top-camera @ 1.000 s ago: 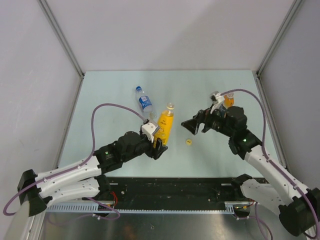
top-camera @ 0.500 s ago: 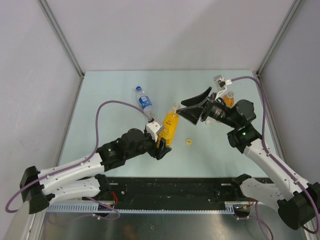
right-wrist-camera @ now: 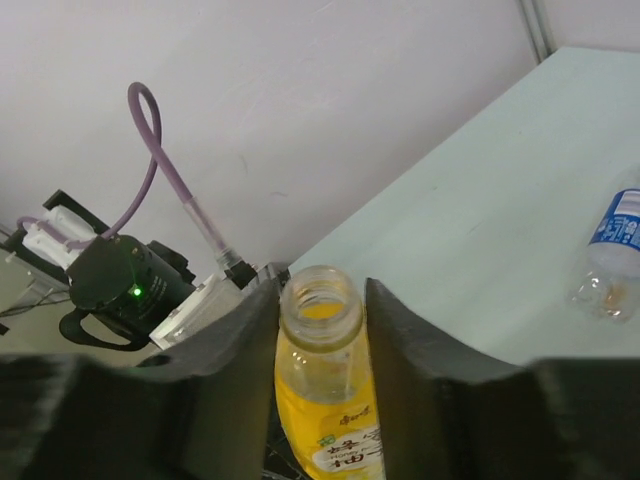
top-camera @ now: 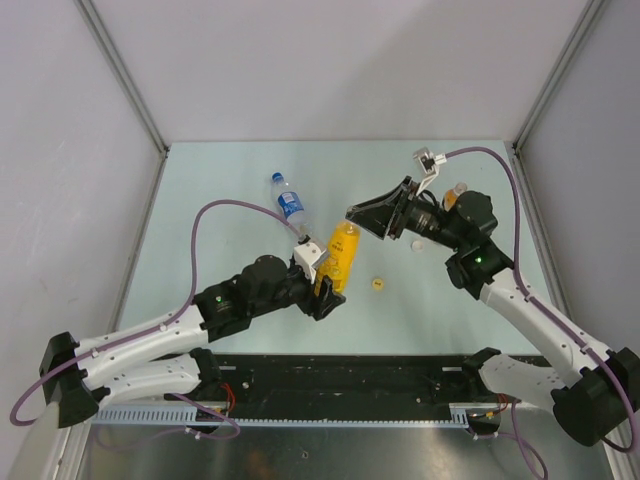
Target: Unscrew the bottle caps
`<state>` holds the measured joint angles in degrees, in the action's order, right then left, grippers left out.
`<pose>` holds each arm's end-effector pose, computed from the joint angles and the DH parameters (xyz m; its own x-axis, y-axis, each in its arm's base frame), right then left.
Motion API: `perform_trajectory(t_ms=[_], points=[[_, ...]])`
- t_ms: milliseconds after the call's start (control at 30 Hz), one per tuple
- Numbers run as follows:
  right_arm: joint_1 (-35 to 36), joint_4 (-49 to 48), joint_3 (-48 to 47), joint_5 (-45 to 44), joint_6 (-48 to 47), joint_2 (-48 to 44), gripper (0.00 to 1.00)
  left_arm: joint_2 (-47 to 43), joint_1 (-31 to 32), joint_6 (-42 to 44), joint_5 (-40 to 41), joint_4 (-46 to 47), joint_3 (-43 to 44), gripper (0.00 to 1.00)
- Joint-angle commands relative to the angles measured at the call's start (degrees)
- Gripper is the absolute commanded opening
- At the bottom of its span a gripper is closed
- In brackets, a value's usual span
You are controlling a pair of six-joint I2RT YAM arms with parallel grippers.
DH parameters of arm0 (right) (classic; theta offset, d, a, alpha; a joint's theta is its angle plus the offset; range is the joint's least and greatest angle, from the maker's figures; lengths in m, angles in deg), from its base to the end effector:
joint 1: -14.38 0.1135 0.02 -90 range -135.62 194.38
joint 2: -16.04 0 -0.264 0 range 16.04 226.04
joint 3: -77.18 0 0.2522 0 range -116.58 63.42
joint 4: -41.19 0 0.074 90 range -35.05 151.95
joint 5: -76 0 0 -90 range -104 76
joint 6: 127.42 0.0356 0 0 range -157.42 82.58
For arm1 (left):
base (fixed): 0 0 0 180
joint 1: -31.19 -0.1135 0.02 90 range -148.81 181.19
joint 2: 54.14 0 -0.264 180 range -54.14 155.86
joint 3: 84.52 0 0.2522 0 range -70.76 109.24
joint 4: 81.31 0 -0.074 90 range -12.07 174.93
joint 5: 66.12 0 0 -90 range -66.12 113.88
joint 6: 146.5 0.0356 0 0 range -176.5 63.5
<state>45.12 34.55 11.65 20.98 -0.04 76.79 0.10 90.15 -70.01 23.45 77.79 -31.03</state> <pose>0.1988 0.1420 0.3853 -0.4122 0.3336 -0.8478 -0.8199 0.2699 0.5049 0.1131 -0.1884 0.2840 -0.3860 0.1883 -0.9031 0.7921 0.5694 -0.2198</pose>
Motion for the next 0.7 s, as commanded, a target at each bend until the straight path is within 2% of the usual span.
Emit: perform_trajectory(t_ms=[0,67,167,300,333,400,467,500,567,667], points=[[0.6,-0.7,-2.5,0.5,-0.3,0.5,0.37,0.3,-0.3,-0.3,-1.1,1.1,2.8,0.00],[0.6,-0.6,-2.5,0.6,-0.5,0.8,0.27,0.2,-0.3,-0.2,-1.2,1.1,2.9,0.00],[0.7,-0.6,-2.5,0.9,-0.7,0.9,0.06,0.2,-0.3,-0.1,-1.2,1.1,3.0,0.00],[0.7,-0.1,-2.5,0.7,-1.6,0.6,0.00,0.2,-0.3,-0.1,-1.1,1.1,2.9,0.05],[0.7,0.2,-2.5,0.5,-1.9,0.4,0.00,0.2,-0.3,-0.1,-1.0,1.2,2.8,0.12],[0.6,1.0,-2.5,0.0,-2.7,0.1,0.00,0.1,-0.3,-0.3,-0.9,1.1,2.7,0.44],[0.7,1.7,-2.5,-0.3,-3.5,-0.1,0.00,-0.3,-0.3,-0.8,-0.7,1.1,2.4,0.71],[0.7,2.1,-2.5,-0.5,-3.9,-0.2,0.00,-0.6,-0.3,-0.9,-0.6,1.2,2.3,0.81],[0.7,3.2,-2.5,-0.9,-4.7,-0.5,0.00,-1.3,-0.3,-1.0,-0.1,1.2,2.2,0.91],[0.7,4.9,-2.5,-1.6,-6.5,-0.6,0.00,-2.5,-0.3,-1.2,1.2,1.1,2.3,0.96]])
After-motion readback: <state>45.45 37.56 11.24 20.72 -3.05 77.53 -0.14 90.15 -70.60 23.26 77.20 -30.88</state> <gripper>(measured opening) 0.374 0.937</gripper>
